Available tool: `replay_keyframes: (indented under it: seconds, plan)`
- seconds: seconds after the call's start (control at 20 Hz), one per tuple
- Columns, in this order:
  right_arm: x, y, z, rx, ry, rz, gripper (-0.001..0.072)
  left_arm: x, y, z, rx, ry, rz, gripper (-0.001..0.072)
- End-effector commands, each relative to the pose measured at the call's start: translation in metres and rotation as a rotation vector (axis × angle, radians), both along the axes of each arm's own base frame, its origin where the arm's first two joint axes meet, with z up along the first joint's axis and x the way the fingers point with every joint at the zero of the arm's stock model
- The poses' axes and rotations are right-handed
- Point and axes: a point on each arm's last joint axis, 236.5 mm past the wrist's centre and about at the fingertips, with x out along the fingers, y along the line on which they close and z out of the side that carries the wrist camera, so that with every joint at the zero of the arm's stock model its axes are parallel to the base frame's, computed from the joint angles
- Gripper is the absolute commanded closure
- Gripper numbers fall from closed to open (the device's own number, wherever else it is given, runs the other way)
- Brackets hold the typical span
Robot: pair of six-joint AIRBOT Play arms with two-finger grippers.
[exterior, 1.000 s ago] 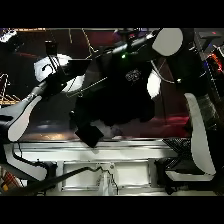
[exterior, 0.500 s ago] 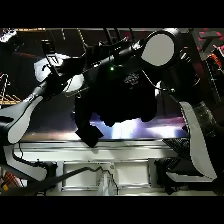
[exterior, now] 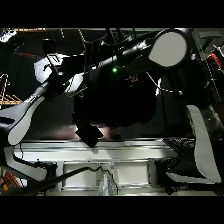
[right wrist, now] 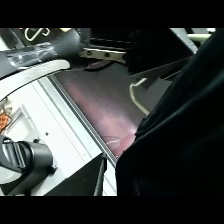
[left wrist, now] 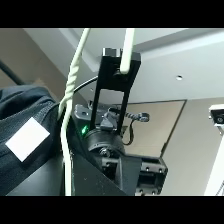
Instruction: Fold the clothes and pants, and hang the long-sleeved shirts on hangers.
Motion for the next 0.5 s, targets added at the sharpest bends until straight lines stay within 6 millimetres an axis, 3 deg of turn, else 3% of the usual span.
replay_keyframes:
  seconds: [0.0,0.25,0.35,0.45]
  plan:
    - [-0.008,-0.013,0.024,0.024,-0.059,-0.012,0.0516,-0.004,0.001,0.005,-0.005,-0.016,-0.002,0.0702]
    - [-0.013,-0.047,0.072,0.007,-0.349,0.012,0.047,-0.016,0.002,0.019,-0.007,-0.07,0.01,0.0701]
    - [-0.01,-0.064,0.105,0.009,-0.548,0.014,0.0471,-0.018,0.002,0.022,-0.009,-0.077,0.01,0.0702]
    - [-0.004,-0.085,0.152,-0.031,-0.884,0.034,0.0472,-0.019,0.001,0.021,0.002,-0.079,0.005,0.0702]
